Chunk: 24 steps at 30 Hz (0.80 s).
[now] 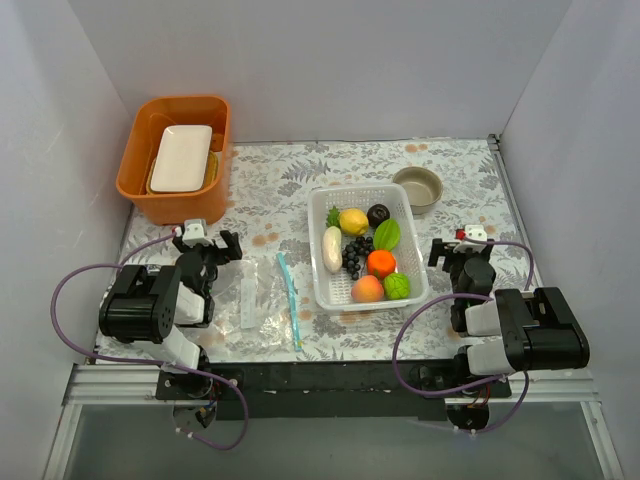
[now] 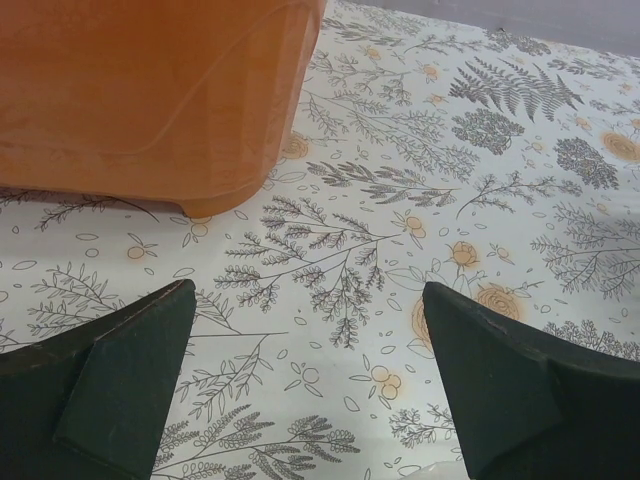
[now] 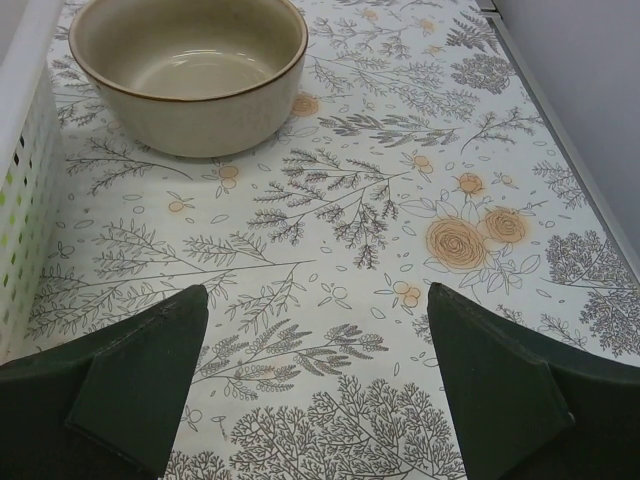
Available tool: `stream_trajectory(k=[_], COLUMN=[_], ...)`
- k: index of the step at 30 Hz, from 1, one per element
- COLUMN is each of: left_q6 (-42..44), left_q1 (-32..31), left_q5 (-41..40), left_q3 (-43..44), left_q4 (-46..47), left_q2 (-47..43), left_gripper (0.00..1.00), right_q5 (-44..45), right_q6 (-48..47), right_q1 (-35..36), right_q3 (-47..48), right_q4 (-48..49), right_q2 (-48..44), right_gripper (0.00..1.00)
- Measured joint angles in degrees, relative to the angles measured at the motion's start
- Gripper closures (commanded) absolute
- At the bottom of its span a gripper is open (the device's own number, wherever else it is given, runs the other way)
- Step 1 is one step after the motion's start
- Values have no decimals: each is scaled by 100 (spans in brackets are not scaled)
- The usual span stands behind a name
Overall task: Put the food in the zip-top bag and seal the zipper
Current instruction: Move the bin to the center of the board.
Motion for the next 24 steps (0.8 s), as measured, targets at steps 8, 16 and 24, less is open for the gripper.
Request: stream_trajectory(k=[8,16,24], left_q6=[-4,-20,-179], left_q1=[-31,7,46], left_q5=[-103,-55,-358], left_q3=[-31,-31,1939], left_q4=[39,20,-3388], left_q2=[0,0,-1207], left_gripper=[2,2,2], right_q5=[-181,-839,-2643], right_q6=[-72,955,2391], right_q1=[0,0,-17], right_q3=[278,2583,2981], right_q4=[-643,-4295,-6177], right_q2=[-173,-767,-1167], right_gripper=[2,2,2])
